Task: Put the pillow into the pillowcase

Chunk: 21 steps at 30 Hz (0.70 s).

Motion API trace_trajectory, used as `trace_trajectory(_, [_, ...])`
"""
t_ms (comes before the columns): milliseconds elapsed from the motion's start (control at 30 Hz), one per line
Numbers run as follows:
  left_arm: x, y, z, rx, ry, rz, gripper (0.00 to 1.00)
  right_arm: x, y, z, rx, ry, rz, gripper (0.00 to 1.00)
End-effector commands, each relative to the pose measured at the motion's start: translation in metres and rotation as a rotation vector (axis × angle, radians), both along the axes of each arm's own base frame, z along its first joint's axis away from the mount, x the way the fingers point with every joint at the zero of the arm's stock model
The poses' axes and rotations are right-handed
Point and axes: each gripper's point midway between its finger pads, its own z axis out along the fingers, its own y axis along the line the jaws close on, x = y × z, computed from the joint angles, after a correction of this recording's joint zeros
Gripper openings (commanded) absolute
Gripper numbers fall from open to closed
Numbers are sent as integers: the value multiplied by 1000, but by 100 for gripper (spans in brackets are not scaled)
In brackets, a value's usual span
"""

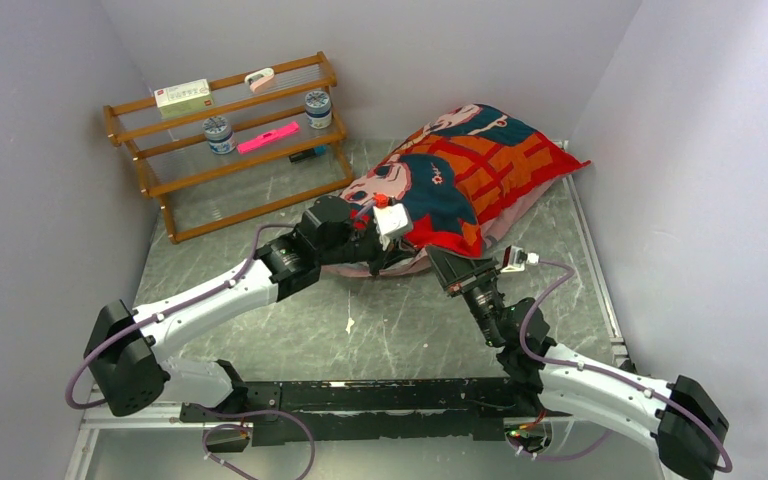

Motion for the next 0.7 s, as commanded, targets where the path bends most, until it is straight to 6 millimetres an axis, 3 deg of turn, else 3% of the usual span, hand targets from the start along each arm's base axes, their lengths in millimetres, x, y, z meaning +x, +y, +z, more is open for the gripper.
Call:
trace_trajectory(0, [6,1,17,-35,46,74,5,-24,-28,92,236,-211,-4,0])
trace_trajectory(267, [-21,-5,39,-119,93,-50,5,-16,-26,92,211,-214,-43,0])
trace_trajectory(533, [-35,-4,44,-130,86,-118,5,-8,-23,90,180,-217,-80,0])
trace_trajectory(667, [-31,0,45,-132,80,-81,5,-8,-20,85,180,-212,-69,0])
